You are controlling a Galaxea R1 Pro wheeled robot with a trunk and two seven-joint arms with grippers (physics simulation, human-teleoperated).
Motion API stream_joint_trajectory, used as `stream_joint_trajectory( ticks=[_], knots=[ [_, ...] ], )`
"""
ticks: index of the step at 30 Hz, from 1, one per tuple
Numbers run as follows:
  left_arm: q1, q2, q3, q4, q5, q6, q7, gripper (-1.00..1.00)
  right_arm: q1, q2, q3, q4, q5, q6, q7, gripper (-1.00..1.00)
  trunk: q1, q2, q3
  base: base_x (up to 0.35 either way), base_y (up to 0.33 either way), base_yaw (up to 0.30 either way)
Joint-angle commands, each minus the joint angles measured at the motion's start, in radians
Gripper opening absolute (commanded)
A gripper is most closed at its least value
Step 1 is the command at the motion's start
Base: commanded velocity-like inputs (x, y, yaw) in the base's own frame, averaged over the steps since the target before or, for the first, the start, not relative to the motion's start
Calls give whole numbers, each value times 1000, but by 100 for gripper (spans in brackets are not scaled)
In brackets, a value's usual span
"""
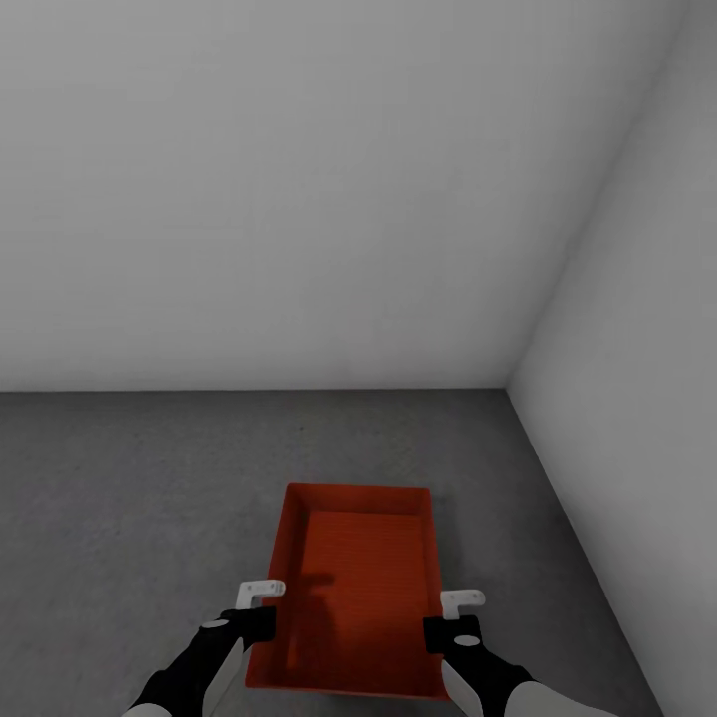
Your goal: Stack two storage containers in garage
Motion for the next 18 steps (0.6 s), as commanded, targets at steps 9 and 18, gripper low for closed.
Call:
stream_joint_trajectory(
  ticks=[9,18],
  knots=[
    [0,1,-2,-4,-4,6,9,-100,-1,-32,12,6,-15,-6,-22,-100,4,-8,-4,0,0,0],
    [0,1,-2,-3,-5,6,9,-100,-1,-32,12,6,-15,-6,-22,-100,8,-15,-7,0,0,0]
  ],
)
